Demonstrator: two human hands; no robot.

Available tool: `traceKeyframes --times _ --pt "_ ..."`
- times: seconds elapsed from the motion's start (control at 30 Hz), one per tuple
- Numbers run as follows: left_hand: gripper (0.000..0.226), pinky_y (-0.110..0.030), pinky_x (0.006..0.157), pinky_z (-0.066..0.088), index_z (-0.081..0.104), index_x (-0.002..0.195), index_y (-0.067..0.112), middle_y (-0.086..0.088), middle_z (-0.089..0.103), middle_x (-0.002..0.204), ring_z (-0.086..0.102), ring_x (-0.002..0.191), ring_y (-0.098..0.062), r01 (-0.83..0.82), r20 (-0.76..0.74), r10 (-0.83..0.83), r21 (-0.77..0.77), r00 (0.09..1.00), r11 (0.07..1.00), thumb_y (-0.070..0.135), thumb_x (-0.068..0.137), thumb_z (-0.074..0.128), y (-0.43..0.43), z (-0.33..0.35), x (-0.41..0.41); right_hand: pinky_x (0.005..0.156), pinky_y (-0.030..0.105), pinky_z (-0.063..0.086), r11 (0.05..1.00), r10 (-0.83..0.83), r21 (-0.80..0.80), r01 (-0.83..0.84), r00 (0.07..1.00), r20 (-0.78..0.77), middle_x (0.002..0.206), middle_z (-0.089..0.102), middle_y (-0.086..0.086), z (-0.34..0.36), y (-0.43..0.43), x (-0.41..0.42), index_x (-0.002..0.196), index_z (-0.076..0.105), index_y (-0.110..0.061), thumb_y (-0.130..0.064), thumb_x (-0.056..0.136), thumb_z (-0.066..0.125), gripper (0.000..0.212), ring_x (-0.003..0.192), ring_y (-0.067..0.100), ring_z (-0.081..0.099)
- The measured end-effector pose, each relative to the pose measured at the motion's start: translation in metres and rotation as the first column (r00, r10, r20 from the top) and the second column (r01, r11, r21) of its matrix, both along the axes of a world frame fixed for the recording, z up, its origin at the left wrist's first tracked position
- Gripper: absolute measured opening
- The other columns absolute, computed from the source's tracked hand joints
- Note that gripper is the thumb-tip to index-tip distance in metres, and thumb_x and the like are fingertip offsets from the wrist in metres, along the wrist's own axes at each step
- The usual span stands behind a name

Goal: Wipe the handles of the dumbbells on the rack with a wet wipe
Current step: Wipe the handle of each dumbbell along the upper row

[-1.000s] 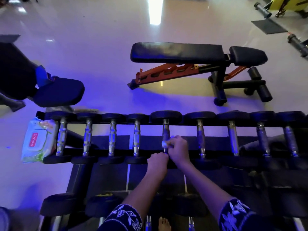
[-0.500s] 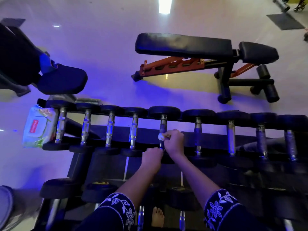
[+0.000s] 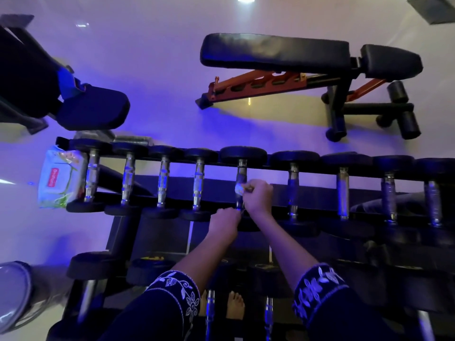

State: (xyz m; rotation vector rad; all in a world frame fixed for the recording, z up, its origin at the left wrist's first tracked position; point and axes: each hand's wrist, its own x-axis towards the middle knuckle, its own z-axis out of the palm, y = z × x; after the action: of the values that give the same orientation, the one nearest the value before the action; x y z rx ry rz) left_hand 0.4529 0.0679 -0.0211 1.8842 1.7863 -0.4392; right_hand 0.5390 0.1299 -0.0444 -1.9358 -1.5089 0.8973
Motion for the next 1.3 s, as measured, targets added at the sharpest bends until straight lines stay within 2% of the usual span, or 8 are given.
traceKeyframes --times 0.17,0.43,0.63,0.77,0.83,0.9,1.07,1.3 --pt "0.031 -0.044 0.090 0.047 0.055 0.120 0.008 -0.013 0.057 0.125 0.053 0.119 -0.034 0.005 -0.008 -0.006 -0.016 1.000 1.000 -0.003 0.093 0.043 0.002 -0.003 -0.001 0.058 0.016 0.036 0.998 0.035 -0.043 -0.036 0.999 -0.042 0.074 0.073 0.009 -0.001 -0.015 0.003 0.075 0.076 -0.006 0.002 0.070 0.070 0.011 0.069 0.011 0.062" --pt "0.031 -0.043 0.088 0.049 0.055 0.120 0.007 -0.013 0.058 0.122 0.055 0.115 -0.033 0.013 -0.011 -0.013 -0.010 1.000 1.000 -0.003 0.092 0.047 0.003 -0.004 0.000 0.063 0.023 0.043 0.981 -0.183 -0.090 0.172 0.974 -0.137 0.074 0.070 0.005 0.003 0.048 -0.004 0.077 0.073 -0.002 0.003 0.072 0.064 0.012 0.068 0.014 0.057" --pt "0.031 -0.043 0.090 0.047 0.055 0.121 0.007 -0.013 0.057 0.124 0.053 0.118 -0.033 0.027 -0.031 -0.028 -0.021 0.999 0.999 -0.003 0.093 0.046 0.005 -0.007 -0.001 0.061 0.024 0.044 0.904 -0.273 -0.401 0.148 0.922 -0.276 0.074 0.065 0.005 -0.031 -0.009 0.017 0.072 0.065 -0.013 0.004 0.075 0.061 0.018 0.066 0.016 0.057" --pt "0.032 -0.042 0.087 0.049 0.058 0.120 0.007 -0.012 0.060 0.121 0.057 0.115 -0.034 0.061 -0.041 -0.063 -0.042 0.997 0.997 -0.002 0.092 0.050 0.012 -0.006 0.000 0.046 0.022 0.037 0.896 -0.374 -0.410 0.170 0.787 -0.491 0.061 0.054 0.008 -0.013 0.045 0.013 0.066 0.055 -0.012 0.018 0.078 0.041 0.035 0.047 0.013 0.047" --pt "0.031 -0.042 0.085 0.049 0.058 0.121 0.007 -0.012 0.060 0.119 0.058 0.112 -0.034 0.047 -0.046 -0.049 -0.040 0.998 0.998 -0.001 0.092 0.049 0.013 -0.005 0.002 0.050 0.023 0.040 0.879 -0.424 -0.430 0.203 0.746 -0.514 0.063 0.057 0.004 -0.012 0.071 0.011 0.070 0.056 -0.014 0.014 0.080 0.043 0.032 0.053 0.013 0.052" --pt "0.031 -0.041 0.084 0.049 0.058 0.121 0.008 -0.012 0.060 0.119 0.057 0.113 -0.034 0.041 -0.049 -0.043 -0.048 0.998 0.998 -0.002 0.093 0.048 0.011 -0.004 0.003 0.055 0.024 0.043 0.886 -0.386 -0.425 0.185 0.802 -0.457 0.069 0.061 0.003 -0.018 0.069 0.009 0.072 0.059 -0.014 0.006 0.078 0.052 0.022 0.063 0.016 0.054" --pt "0.031 -0.040 0.083 0.048 0.060 0.119 0.009 -0.011 0.061 0.121 0.056 0.115 -0.034 0.033 -0.064 -0.035 -0.035 0.997 0.999 0.000 0.094 0.045 0.013 -0.009 0.003 0.044 0.019 0.037 0.898 -0.118 -0.440 0.017 0.972 -0.204 0.063 0.056 0.001 -0.028 0.000 0.023 0.073 0.063 -0.010 0.007 0.077 0.055 0.020 0.057 0.012 0.050" --pt "0.028 -0.035 0.076 0.045 0.062 0.116 0.012 -0.008 0.064 0.117 0.061 0.111 -0.030 0.080 -0.086 -0.079 0.005 0.993 0.997 0.002 0.093 0.049 0.014 -0.005 0.002 0.050 0.017 0.041 0.944 -0.266 -0.271 0.188 0.920 -0.287 0.055 0.058 -0.005 0.002 0.053 0.004 0.065 0.061 -0.011 0.008 0.072 0.053 0.022 0.054 0.011 0.049"
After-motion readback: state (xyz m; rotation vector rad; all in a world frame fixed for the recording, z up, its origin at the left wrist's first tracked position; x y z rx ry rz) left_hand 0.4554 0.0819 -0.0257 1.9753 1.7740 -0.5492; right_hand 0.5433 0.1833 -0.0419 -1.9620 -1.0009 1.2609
